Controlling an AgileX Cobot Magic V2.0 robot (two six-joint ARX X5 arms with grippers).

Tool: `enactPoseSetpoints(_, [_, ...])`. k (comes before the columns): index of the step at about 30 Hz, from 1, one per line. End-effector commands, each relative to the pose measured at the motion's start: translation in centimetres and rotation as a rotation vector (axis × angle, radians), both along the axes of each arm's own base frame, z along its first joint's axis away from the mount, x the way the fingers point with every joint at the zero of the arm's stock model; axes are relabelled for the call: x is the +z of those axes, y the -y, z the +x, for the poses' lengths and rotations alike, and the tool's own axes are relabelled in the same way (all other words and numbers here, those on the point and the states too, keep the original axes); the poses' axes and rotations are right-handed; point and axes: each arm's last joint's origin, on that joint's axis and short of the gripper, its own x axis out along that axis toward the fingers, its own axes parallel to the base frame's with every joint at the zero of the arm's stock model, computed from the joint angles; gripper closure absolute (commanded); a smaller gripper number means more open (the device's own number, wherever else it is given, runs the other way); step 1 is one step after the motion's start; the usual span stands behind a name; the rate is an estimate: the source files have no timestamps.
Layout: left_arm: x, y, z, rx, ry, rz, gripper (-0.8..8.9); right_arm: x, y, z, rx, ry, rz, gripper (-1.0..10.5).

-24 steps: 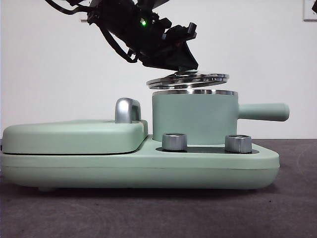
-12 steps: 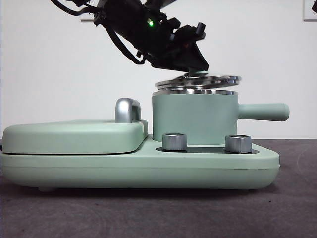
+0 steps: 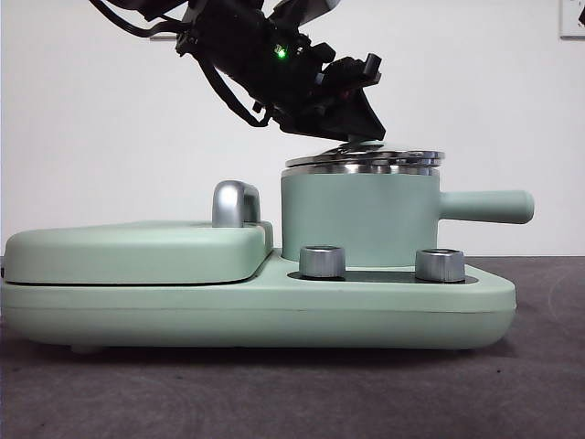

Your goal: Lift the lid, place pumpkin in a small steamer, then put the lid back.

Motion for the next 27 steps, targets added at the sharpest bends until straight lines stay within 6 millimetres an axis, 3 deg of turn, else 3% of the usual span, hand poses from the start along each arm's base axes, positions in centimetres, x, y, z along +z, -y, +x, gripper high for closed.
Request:
enactPoseSetpoints(1, [0.88,0.58,0.25,-0.005,0.042,-0.020,8.03,0.09,-0.09,0.04,-0.003,0.001,0.007,6.0])
enactPoseSetpoints(27, [0.44,0.42,0.14,0.010,0.007,0.021,8.03,0.05,-0.07,0.02,-0.006,-0.002,0.003,6.0])
